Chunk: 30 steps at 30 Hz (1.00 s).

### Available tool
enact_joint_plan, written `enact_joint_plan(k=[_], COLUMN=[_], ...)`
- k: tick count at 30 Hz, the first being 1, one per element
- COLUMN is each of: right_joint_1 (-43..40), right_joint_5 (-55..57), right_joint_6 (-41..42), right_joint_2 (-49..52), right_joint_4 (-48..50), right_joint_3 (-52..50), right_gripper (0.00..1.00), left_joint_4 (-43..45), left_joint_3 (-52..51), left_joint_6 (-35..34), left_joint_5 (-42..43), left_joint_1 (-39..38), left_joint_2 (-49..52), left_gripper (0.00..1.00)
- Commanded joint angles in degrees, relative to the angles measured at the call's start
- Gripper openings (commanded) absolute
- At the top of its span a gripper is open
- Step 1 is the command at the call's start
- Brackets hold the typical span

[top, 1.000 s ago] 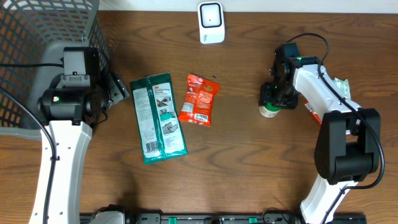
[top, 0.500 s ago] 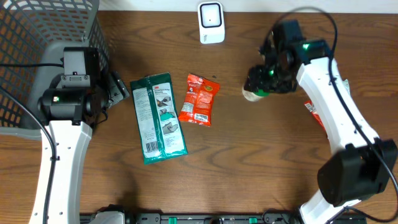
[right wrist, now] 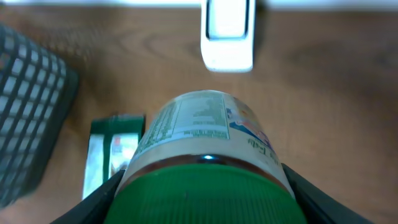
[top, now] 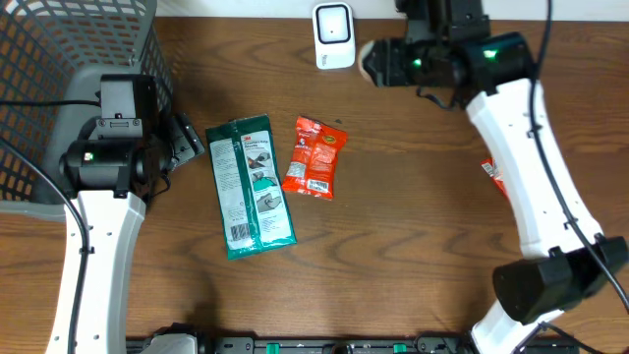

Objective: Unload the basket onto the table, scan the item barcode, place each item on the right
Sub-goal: 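Lift the jar and hold its label up to the white scanner, right gripper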

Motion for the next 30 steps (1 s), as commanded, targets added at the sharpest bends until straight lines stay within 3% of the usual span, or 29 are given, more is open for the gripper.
enact_joint_plan(k=[1,3,16,24,30], right_joint_1=[4.3,5.9,5.1,5.0,4.8], right_joint_5=[9.7,14.1,14.2,24.9,23.4], right_joint_6=[0.5,0.4,0.4,0.4,0.5], right_joint_2=[2.8,5.7,23.2,31.8,35.6], right_joint_4=[6.3,14.0,49.4,64.6,71.1], right_joint_3=[0.9,0.9,0.9,0.9,0.9], right_gripper=[0.33,0.32,0.24,0.18,0.14], left_joint_4=[-0.1,-0.1,-0.1,-0.1,-0.1], left_joint_3=[0.3,0.3,0.3,0.3,0.3], left_joint_6=[0.3,0.3,0.3,0.3,0.3], left_joint_5=[-1.2,-1.2,-1.2,-1.2,-1.2], left_joint_1=[0.3,0.3,0.3,0.3,0.3], left_joint_2=[0.2,0.2,0.2,0.2,0.2], left_gripper=[0.82,0.82,0.82,0.82,0.82])
